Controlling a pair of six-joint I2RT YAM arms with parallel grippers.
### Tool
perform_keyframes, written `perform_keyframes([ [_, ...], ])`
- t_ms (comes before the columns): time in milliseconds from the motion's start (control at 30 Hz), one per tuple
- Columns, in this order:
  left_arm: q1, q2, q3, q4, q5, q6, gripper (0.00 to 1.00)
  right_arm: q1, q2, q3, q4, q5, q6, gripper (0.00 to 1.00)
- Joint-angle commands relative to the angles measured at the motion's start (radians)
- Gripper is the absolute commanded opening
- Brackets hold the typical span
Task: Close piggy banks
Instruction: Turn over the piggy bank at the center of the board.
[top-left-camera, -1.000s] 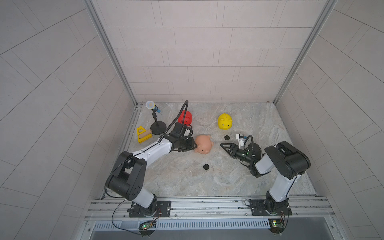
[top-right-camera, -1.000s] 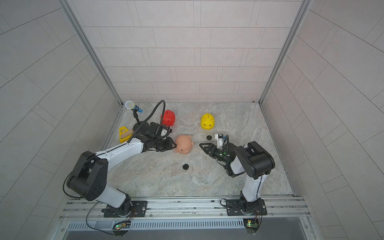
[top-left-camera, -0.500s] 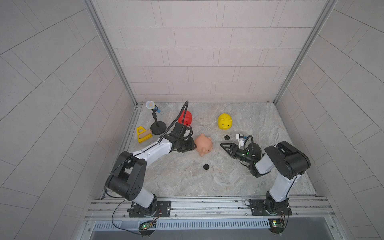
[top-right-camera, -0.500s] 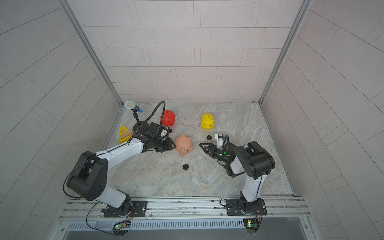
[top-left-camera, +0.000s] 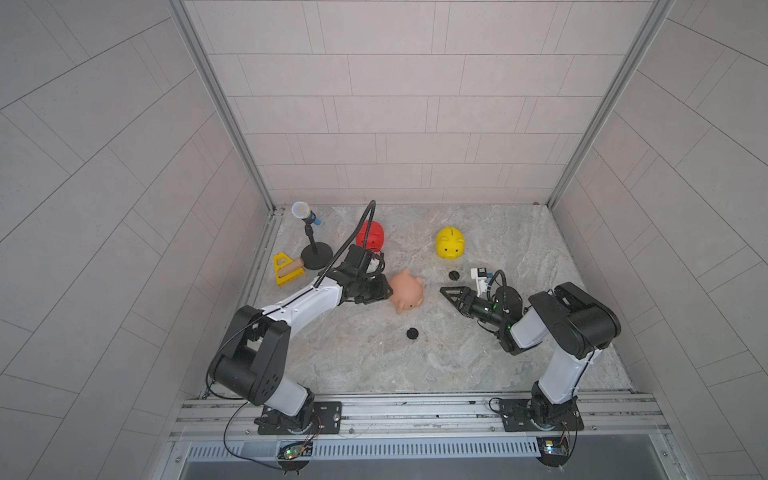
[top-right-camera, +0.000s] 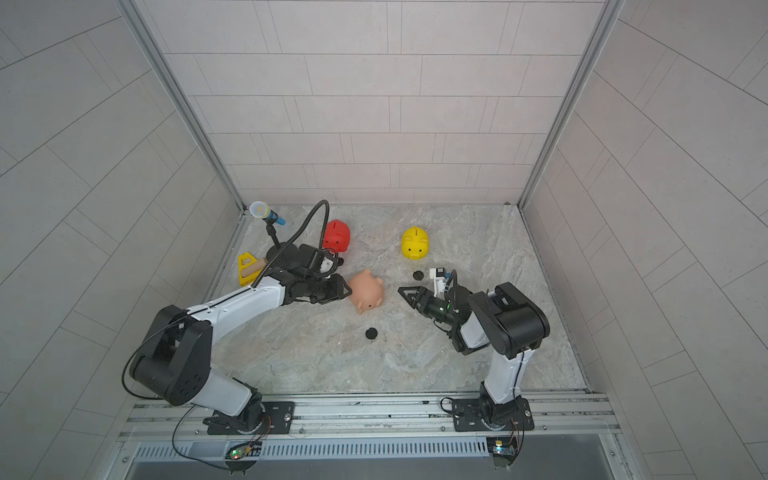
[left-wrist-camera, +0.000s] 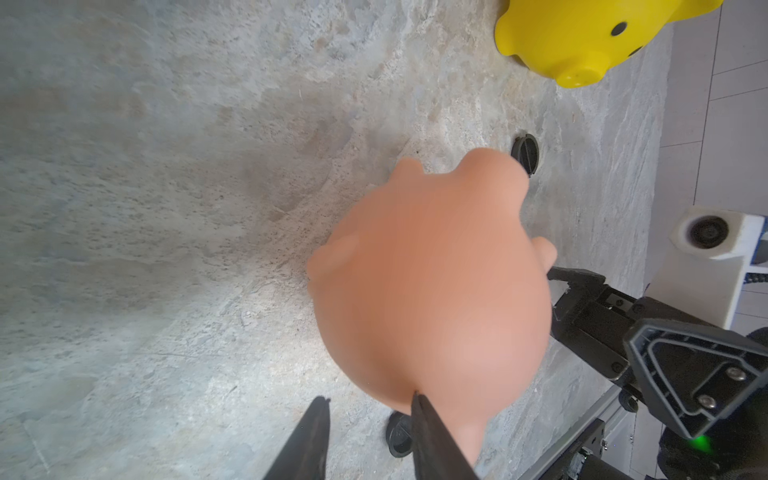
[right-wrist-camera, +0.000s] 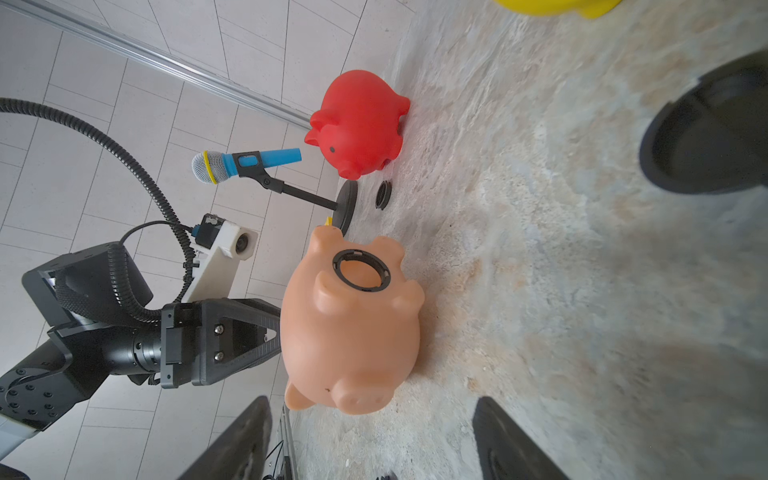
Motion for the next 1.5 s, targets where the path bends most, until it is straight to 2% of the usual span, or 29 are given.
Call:
perform_keyframes([
  [0,0.005,-0.065,-0.011,-0.026,0.005,0.003,0.41,0.005,0.011,0.004,0.043,-0.006,0.014,0.77],
  [300,-0.018,-0.127,0.005,-0.091,0.004,0.015,0.49,0.013,0.027,0.01,0.043,-0.006,0.015,0.77],
  [500,-0.053,-0.082,0.033,-0.103,0.009,0.018,0.5,0.027,0.025,0.01,0.043,0.002,0.012,0.77],
  [767,-0.101,-0.077,0.145,-0.215,-0.08,0.061,0.56,0.027,-0.037,-0.003,-0.016,0.022,-0.024,0.72],
  [833,-0.1,-0.085,0.138,-0.217,-0.085,0.062,0.56,0.027,-0.108,-0.004,-0.12,0.039,-0.076,0.71],
  [933,-0.101,-0.093,0.131,-0.217,-0.086,0.059,0.57,0.04,-0.28,0.022,-0.454,0.1,-0.232,0.71],
  [1000,-0.103,-0.102,0.124,-0.215,-0.084,0.055,0.57,0.054,-0.417,0.063,-0.738,0.186,-0.347,0.72],
  [1100,-0.1,-0.116,0.112,-0.184,-0.028,0.041,0.57,0.071,-0.563,0.133,-0.999,0.276,-0.438,0.74],
  [1233,-0.1,-0.12,0.101,-0.172,-0.04,0.038,0.55,0.086,-0.634,0.209,-1.134,0.312,-0.453,0.75],
  [1367,-0.094,-0.102,0.087,-0.155,-0.056,0.034,0.5,0.104,-0.597,0.317,-1.244,0.293,-0.468,0.72],
  [1467,-0.085,-0.097,0.071,-0.118,-0.062,0.009,0.48,0.108,-0.546,0.373,-1.249,0.253,-0.45,0.65],
])
